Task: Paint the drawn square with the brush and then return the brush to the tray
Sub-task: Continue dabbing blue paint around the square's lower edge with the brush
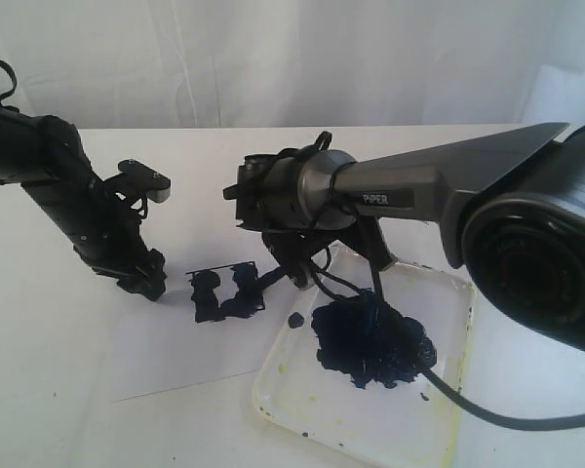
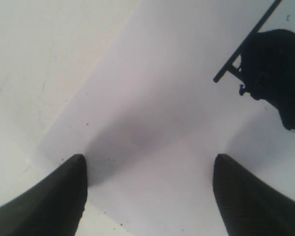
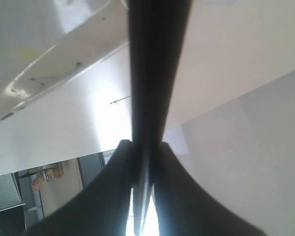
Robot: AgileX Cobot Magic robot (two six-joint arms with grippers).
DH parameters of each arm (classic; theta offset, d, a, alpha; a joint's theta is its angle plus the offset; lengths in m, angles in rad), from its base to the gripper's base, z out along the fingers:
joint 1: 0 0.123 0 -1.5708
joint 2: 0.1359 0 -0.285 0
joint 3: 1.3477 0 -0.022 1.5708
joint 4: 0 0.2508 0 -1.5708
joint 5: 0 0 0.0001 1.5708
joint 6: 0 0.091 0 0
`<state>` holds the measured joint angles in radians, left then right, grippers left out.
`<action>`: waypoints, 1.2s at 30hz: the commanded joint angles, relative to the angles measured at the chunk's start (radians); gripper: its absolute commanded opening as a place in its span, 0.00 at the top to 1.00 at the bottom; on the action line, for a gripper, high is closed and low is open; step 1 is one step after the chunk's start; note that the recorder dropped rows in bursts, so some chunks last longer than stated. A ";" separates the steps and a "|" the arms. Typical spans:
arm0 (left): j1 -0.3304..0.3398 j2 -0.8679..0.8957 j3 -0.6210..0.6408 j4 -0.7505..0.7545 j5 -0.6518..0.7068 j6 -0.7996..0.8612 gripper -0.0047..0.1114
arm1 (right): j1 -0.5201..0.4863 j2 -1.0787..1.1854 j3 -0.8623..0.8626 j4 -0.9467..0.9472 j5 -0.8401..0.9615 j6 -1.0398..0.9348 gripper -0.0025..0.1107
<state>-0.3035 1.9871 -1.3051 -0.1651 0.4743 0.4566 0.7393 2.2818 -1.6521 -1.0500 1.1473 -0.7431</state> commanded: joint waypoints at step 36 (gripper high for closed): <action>0.000 0.010 0.014 -0.001 0.018 -0.011 0.32 | 0.033 -0.005 0.001 -0.053 -0.135 0.261 0.98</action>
<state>-0.3035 1.9889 -1.3051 -0.1647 0.4721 0.4566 0.7658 2.2793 -1.6521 -1.1031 1.0251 -0.4895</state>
